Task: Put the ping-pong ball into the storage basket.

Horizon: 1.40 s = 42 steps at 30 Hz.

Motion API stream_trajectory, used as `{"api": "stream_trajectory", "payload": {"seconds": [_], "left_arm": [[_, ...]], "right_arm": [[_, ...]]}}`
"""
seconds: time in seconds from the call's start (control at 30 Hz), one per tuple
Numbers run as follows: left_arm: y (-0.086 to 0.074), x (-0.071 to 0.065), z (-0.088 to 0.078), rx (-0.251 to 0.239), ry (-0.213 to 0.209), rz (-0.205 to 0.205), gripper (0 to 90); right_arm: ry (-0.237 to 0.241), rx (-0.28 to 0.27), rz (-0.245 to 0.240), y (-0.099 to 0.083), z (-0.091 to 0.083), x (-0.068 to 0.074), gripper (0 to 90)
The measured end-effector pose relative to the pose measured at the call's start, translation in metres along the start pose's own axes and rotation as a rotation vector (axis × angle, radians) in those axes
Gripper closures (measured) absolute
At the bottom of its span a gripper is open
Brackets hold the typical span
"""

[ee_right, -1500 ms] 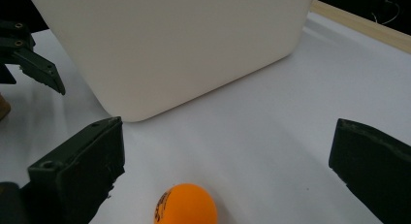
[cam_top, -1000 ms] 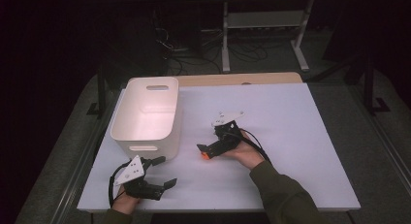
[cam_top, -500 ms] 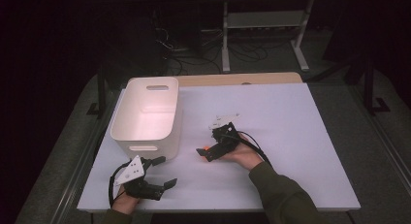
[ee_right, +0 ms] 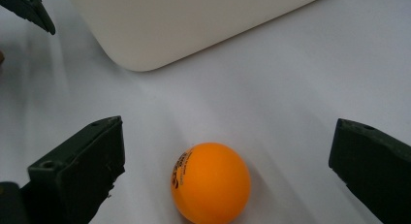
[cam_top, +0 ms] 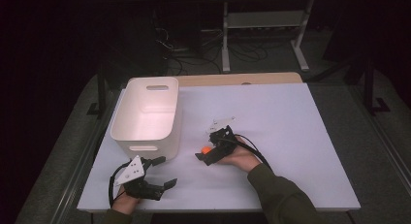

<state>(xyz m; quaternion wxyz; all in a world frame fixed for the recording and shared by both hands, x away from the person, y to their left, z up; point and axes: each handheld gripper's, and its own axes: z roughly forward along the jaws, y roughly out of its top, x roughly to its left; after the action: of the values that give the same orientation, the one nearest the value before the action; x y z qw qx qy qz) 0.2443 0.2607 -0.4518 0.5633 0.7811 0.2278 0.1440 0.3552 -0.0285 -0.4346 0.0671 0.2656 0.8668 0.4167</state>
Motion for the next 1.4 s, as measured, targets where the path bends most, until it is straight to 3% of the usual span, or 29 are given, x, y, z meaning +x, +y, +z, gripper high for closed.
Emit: {"api": "stream_trajectory", "payload": {"seconds": [0.73,1.4], "left_arm": [[0.0,0.0,0.0,0.0,0.0,0.001,14.0],[0.0,0.0,0.0,0.0,-0.001,0.005,14.0]], "right_arm": [[-0.003,0.062,-0.014,-0.008,0.012,0.003,0.0],[-0.023,0.111,-0.061,-0.012,0.02,0.007,0.0]]}}
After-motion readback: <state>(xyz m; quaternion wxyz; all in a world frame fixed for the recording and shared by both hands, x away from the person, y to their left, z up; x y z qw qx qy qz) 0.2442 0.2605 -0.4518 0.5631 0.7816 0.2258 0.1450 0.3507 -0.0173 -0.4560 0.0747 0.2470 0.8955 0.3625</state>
